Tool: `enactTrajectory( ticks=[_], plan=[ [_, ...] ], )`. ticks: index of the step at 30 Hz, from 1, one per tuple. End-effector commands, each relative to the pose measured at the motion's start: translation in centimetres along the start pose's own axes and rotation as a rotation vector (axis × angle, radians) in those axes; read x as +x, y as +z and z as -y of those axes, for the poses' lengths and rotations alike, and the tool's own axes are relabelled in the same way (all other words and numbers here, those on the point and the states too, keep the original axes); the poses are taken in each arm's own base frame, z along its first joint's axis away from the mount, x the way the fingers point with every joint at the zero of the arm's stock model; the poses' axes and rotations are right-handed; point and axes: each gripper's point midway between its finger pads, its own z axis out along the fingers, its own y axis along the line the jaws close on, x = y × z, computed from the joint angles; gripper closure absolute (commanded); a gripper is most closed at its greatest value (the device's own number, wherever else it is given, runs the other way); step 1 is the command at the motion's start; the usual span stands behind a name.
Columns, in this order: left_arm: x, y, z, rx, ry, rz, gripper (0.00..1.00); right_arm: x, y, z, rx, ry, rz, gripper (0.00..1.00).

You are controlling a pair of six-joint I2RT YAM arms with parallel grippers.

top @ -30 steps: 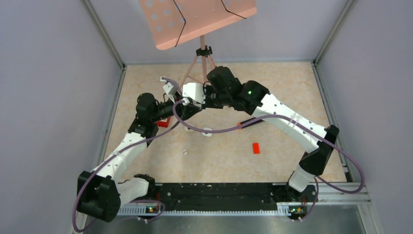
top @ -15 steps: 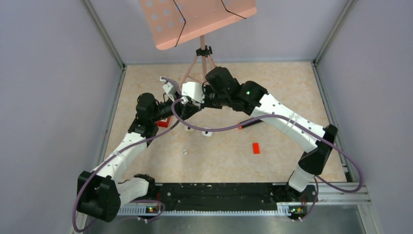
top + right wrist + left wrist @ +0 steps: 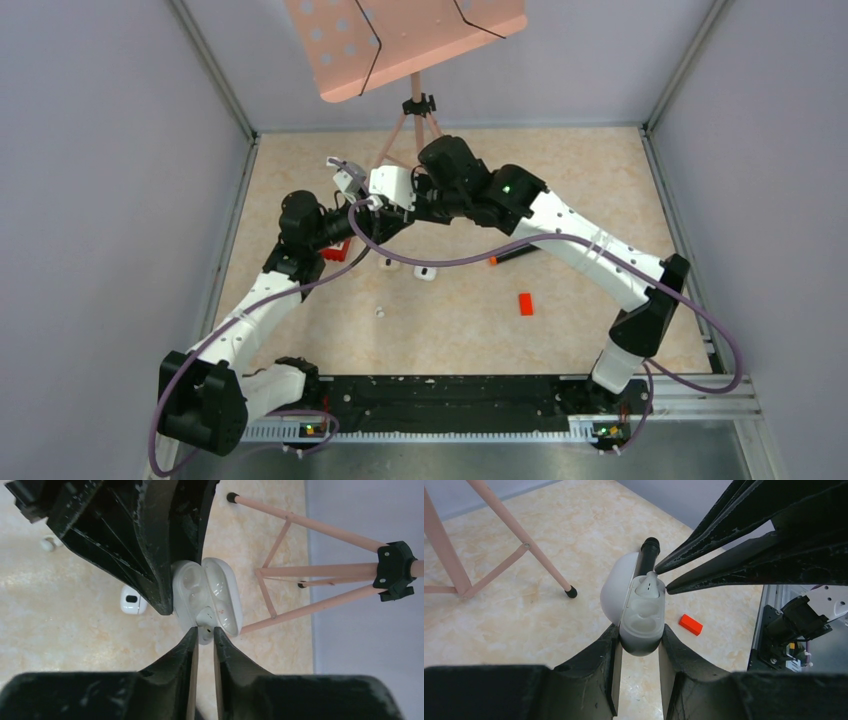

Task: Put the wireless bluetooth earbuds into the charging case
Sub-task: Place the earbud in the charging case.

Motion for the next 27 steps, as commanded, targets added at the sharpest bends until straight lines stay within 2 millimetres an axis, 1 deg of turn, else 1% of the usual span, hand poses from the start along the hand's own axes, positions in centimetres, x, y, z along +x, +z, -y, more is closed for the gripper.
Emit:
enactTrajectory(
  ticks=[1,5,8,12,14,15,17,20,22,24,27],
  plan=[
    [-2.4,0.1,0.5,0.015,0.096,0.062,1.00,-3.6,-1.3,-0.7,-0.042,0.020,0.120,0.79],
    [-2.1,0.0,0.4,0.014,0.097,0.053,1.00,-3.2,-2.6,0.1,-0.002,0.017,0.103,0.71],
    [-2.1,0.0,0.5,0.016,0.097,0.049,1.00,-2.6,-4.1,1.5,0.041,0.065,0.101,0.67],
    [-2.1,-0.1,0.5,0.017,0.099,0.047,1.00,-4.0,-8.0,2.2,-0.020,0.175,0.286,0.62],
    [-2.1,-0.1,0.6,0.024,0.101,0.043,1.00,-4.2,-9.5,2.6,0.003,0.195,0.367,0.55],
    [-2.2,-0.2,0.7,0.028,0.104,0.041,1.00,-3.5,-9.4,2.2,0.013,0.193,0.378,0.51],
    [-2.3,-0.3,0.8,0.033,0.108,0.036,1.00,-3.1,-9.7,1.8,0.046,0.180,0.418,0.44],
    [-2.6,-0.5,0.6,0.026,0.103,0.033,1.00,-2.3,-9.6,1.0,0.055,0.183,0.444,0.42],
    [-2.8,-0.8,0.5,0.013,0.095,0.033,1.00,-1.6,-8.6,-0.3,0.009,0.202,0.431,0.44],
    [-3.0,-1.3,0.1,-0.014,0.078,0.037,1.00,-1.3,-7.4,-2.0,-0.069,0.213,0.436,0.49],
    [-3.3,-2.3,-0.6,-0.063,0.039,0.049,1.00,-0.4,-4.3,-3.7,-0.133,0.244,0.422,0.57]
  ],
)
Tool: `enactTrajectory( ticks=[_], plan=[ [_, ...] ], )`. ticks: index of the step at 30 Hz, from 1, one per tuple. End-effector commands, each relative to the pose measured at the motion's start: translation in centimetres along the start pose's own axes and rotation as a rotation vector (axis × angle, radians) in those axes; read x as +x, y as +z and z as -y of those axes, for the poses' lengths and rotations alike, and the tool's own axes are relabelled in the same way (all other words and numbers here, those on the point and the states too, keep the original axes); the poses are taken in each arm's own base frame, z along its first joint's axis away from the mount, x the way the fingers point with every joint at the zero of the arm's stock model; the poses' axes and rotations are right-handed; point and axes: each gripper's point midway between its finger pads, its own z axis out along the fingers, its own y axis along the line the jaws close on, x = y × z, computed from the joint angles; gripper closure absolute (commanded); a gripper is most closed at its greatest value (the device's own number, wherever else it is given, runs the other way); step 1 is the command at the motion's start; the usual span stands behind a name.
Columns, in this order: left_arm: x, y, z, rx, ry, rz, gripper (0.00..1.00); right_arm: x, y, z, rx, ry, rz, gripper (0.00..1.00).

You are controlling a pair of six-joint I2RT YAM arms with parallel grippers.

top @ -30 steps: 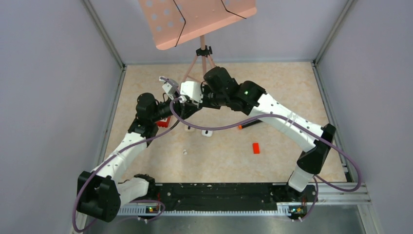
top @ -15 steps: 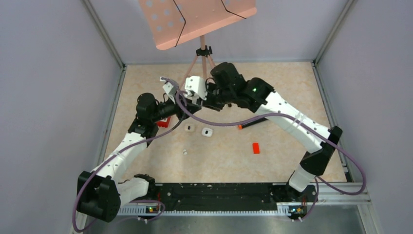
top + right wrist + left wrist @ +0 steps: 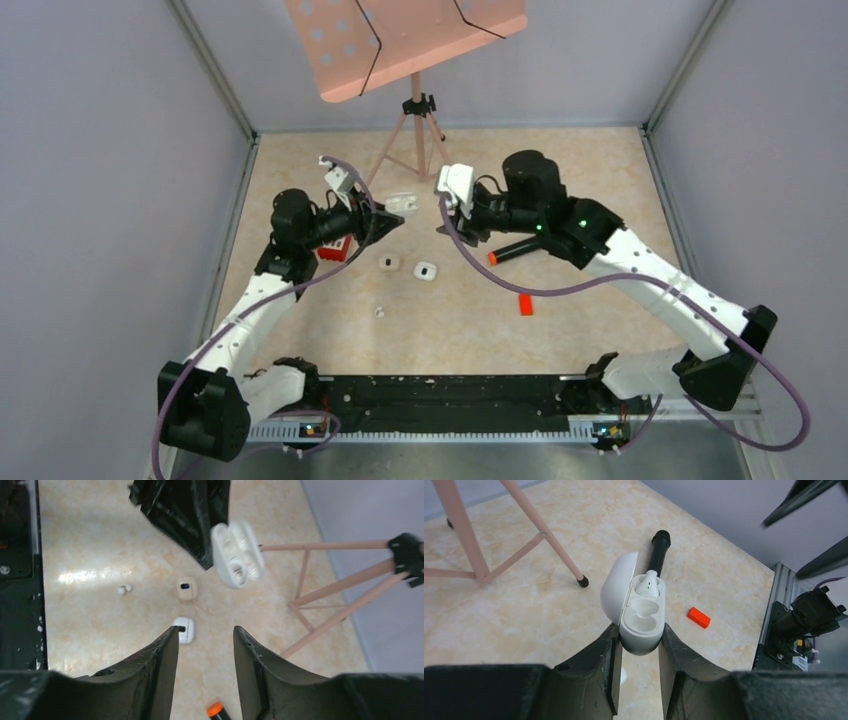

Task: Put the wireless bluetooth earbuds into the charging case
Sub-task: Place the earbud in the charging case, then move the earbud to the center of the board.

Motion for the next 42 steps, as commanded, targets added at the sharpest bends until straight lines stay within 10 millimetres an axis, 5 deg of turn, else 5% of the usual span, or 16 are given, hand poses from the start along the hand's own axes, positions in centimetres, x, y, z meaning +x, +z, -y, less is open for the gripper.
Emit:
enactTrajectory(
  ticks=[1,11,22,32,37,42],
  plan=[
    [-3.4,-1.8,0.1,-0.052,0.016,0.077,1.00,2.7,4.3,-2.8,-0.140,0.057,0.014,0.60],
    [-4.0,-7.8,-2.8,-0.372,-0.029,0.134,1.00,7.2,12.0,-11.3,-0.452,-0.117,0.034,0.81],
    [-4.6,-11.9,-5.5,-0.564,-0.127,0.187,1.00,12.3,18.2,-19.8,-0.767,-0.240,-0.059,0.79],
    [-5.5,-13.2,-5.2,-0.586,-0.106,0.223,1.00,12.4,21.5,-21.0,-0.612,-0.196,-0.212,0.91],
    [-5.7,-13.5,-5.2,-0.601,-0.102,0.233,1.00,12.4,22.0,-19.6,-0.438,0.010,-0.353,0.92],
    [-6.0,-13.7,-5.3,-0.613,-0.092,0.245,1.00,12.8,21.8,-20.5,-0.409,0.240,-0.487,0.91]
  ],
)
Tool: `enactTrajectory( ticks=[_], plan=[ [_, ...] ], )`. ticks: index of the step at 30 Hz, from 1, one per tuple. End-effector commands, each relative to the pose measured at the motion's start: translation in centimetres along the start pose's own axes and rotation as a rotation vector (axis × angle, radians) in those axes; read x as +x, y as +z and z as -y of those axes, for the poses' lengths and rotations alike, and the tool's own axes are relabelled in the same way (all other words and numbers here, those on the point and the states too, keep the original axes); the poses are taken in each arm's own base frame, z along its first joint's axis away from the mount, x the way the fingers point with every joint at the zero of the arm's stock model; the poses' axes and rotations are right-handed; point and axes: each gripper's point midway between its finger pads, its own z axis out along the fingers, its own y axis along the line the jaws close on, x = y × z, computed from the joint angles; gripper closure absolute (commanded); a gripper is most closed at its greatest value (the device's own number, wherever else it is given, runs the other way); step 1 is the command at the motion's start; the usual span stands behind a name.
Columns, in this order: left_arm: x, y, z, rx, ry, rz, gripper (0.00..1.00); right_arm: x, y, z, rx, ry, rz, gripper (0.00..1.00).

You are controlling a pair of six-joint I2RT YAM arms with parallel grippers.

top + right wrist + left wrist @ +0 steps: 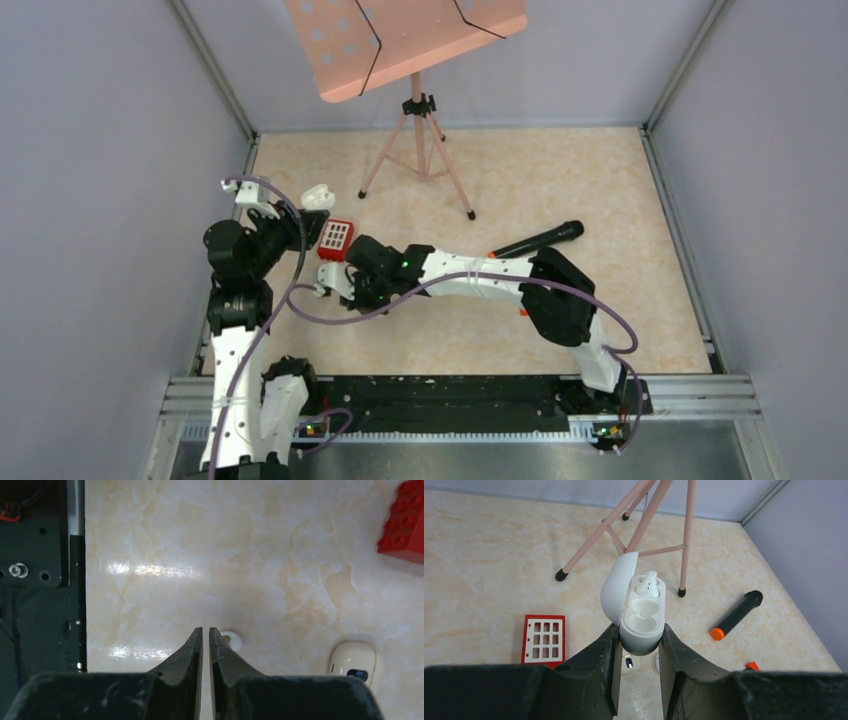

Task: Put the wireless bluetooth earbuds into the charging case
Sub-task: Move the earbud to the center of the board.

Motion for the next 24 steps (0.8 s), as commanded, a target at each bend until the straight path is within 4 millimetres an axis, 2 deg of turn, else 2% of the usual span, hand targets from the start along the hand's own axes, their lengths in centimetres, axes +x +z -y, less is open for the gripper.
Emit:
enactTrajectory(
  ticks=[1,4,9,15,20,24],
  plan=[
    [-2.2,-0.3,0.4,-0.001,0.028,0.067,1.00,-0.1,0.3,-0.4,0.026,0.273,-0.061,0.91],
    [-2.1,-0.4,0.4,-0.005,0.025,0.067,1.00,0.0,0.5,-0.8,0.021,0.297,-0.069,0.91],
    [-2.0,-0.5,0.4,-0.005,0.026,0.066,1.00,1.5,1.1,-1.2,0.025,0.347,-0.118,0.92],
    [-1.9,-0.6,0.4,-0.008,0.022,0.067,1.00,2.5,1.9,-0.6,0.077,0.400,-0.144,0.92],
    [-2.3,-0.3,0.6,0.008,0.014,0.072,1.00,2.5,2.3,0.1,0.112,0.412,-0.139,0.92],
    [-2.3,-0.4,0.7,0.009,0.020,0.070,1.00,2.9,2.5,0.9,0.154,0.419,-0.153,0.88]
  ],
)
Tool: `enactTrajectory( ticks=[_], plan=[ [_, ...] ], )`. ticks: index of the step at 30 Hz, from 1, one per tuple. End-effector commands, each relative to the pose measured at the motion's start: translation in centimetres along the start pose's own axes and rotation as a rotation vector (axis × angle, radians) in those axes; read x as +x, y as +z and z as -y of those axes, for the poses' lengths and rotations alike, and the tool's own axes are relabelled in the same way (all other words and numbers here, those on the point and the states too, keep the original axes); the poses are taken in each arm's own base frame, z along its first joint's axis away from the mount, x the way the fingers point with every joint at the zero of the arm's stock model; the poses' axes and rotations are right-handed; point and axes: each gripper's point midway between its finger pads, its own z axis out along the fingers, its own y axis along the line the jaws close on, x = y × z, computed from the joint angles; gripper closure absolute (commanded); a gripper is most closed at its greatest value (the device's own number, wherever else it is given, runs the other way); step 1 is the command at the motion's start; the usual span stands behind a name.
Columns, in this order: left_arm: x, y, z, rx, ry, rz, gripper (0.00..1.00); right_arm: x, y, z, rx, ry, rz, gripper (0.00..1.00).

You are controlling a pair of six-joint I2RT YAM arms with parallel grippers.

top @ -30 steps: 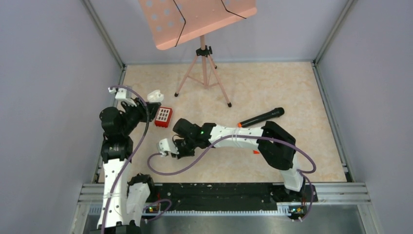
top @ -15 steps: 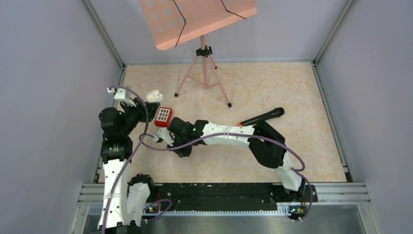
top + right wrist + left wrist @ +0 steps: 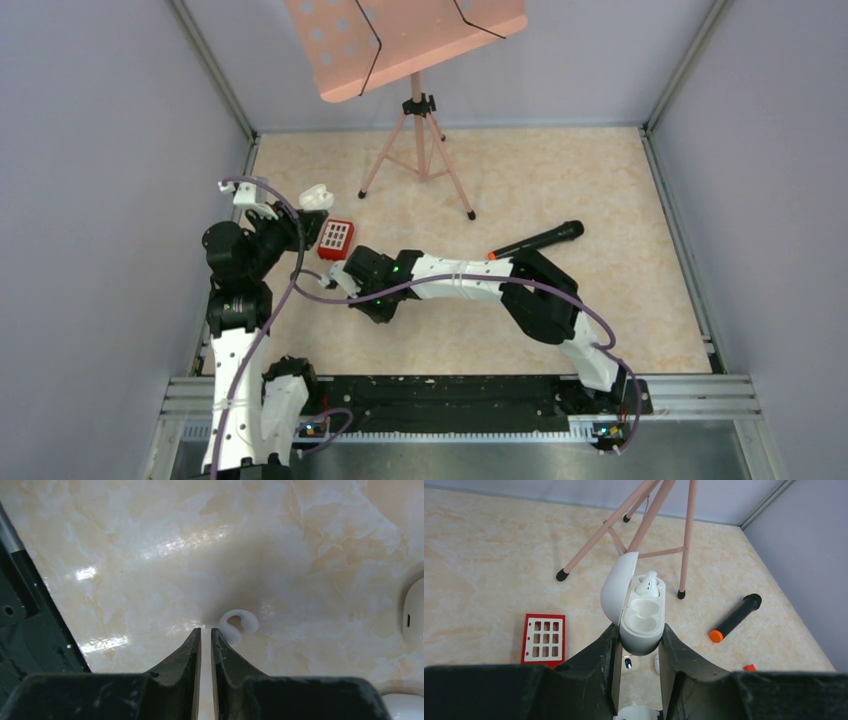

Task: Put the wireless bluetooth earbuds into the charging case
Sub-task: Move the earbud to the center of the board.

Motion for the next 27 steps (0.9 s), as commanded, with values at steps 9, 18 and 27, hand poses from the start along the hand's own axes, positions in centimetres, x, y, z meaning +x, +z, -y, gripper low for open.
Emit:
enactTrajectory(
  ticks=[9,18,27],
  plan=[
    [-2.0,-0.1,0.8,0.024,0.026,0.061,1.00,-2.1,-0.3,1.7,0.113,0.028,0.052,0.84],
    [-2.1,-0.1,0.9,0.032,0.027,0.062,1.00,-3.4,-1.8,1.6,0.104,0.042,0.091,0.84],
    [-2.0,0.0,1.0,0.039,0.022,0.059,1.00,-3.0,-2.2,3.0,0.159,0.062,0.084,0.84]
  ],
)
